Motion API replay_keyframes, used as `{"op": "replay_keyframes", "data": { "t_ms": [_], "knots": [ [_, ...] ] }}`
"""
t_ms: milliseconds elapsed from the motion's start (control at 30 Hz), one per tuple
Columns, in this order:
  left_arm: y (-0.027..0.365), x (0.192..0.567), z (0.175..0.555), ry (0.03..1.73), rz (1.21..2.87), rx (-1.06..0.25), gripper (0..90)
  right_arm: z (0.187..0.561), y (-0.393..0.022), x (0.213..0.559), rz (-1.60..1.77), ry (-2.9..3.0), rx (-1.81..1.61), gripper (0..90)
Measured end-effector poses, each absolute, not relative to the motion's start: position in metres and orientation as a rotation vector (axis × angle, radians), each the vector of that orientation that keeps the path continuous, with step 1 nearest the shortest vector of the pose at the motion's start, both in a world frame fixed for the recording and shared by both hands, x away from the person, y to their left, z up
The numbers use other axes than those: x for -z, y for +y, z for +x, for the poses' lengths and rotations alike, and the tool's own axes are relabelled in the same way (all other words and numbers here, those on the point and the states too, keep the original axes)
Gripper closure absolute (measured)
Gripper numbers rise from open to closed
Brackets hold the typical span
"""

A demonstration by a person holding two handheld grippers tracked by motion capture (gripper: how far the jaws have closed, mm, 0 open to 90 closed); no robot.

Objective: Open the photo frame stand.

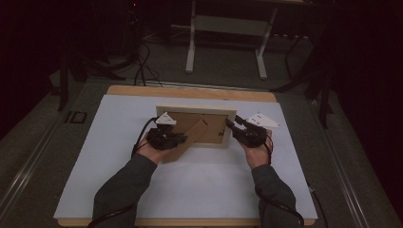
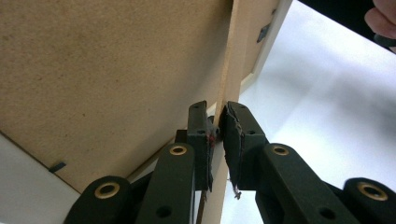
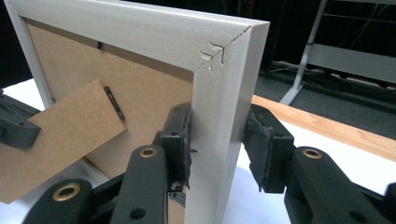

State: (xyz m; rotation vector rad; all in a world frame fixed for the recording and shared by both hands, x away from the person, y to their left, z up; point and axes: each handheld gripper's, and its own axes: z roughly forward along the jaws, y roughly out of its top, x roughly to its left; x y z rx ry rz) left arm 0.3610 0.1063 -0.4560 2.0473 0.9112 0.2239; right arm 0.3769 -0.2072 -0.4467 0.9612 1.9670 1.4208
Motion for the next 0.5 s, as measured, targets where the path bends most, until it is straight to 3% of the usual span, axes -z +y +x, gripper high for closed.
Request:
{"op": "replay_keyframes", "data": {
  "t_ms": [500],
  "knots": [
    [0.1081,0.4574,0.3583,0.910,2.039,-0.214,81.4,0.3686,-0.2046,0.4470,0.958,1.953,-1.400,61.9]
  ]
}}
